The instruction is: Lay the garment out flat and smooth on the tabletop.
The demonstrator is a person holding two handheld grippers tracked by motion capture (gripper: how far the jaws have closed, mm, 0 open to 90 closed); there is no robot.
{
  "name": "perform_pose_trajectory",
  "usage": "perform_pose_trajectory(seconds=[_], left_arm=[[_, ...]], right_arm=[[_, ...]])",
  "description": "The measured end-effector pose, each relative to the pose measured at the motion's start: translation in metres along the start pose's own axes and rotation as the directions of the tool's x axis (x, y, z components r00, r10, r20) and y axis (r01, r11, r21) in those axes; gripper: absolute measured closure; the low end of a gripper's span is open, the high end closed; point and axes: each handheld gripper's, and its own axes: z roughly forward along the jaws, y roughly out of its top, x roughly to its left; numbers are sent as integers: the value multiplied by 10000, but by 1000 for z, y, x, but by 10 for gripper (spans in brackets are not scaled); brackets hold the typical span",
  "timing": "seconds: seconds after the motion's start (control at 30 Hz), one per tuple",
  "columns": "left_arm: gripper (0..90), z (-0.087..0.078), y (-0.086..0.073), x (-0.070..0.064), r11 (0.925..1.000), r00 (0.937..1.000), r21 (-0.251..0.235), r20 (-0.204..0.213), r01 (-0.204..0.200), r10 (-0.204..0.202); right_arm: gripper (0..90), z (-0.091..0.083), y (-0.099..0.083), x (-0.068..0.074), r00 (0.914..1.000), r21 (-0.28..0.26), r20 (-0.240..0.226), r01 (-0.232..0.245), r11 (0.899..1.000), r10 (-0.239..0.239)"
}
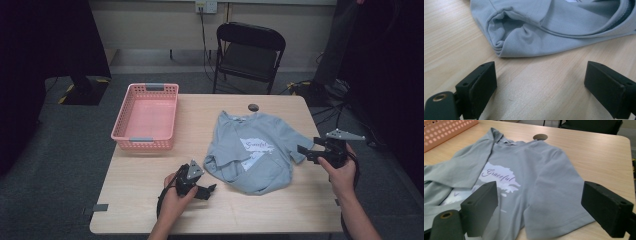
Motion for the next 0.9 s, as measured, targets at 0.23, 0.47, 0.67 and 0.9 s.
perform_pose_trajectory(seconds=[0.23, 0.47, 0.67, 0.9], left_arm=[[104, 0, 0, 0, 10000, 10000, -1, 0, -1, 1], [104, 0, 0, 0, 10000, 10000, 0, 0, -2, 2], [104, 0, 0, 0, 10000, 10000, -1, 0, 1, -1], [104, 0, 0, 0, 10000, 10000, 0, 0, -3, 3]], right_arm=[[121, -5, -9, 11, 9997, 352, -39, 227, 9991, -226], [121, -9, -19, 20, 9982, 553, -300, 534, 9970, -517], [122, -13, -30, 29, 9964, 743, -419, 767, 9943, -737], [123, -18, -42, 37, 9936, 800, -624, 988, 9919, -940]])
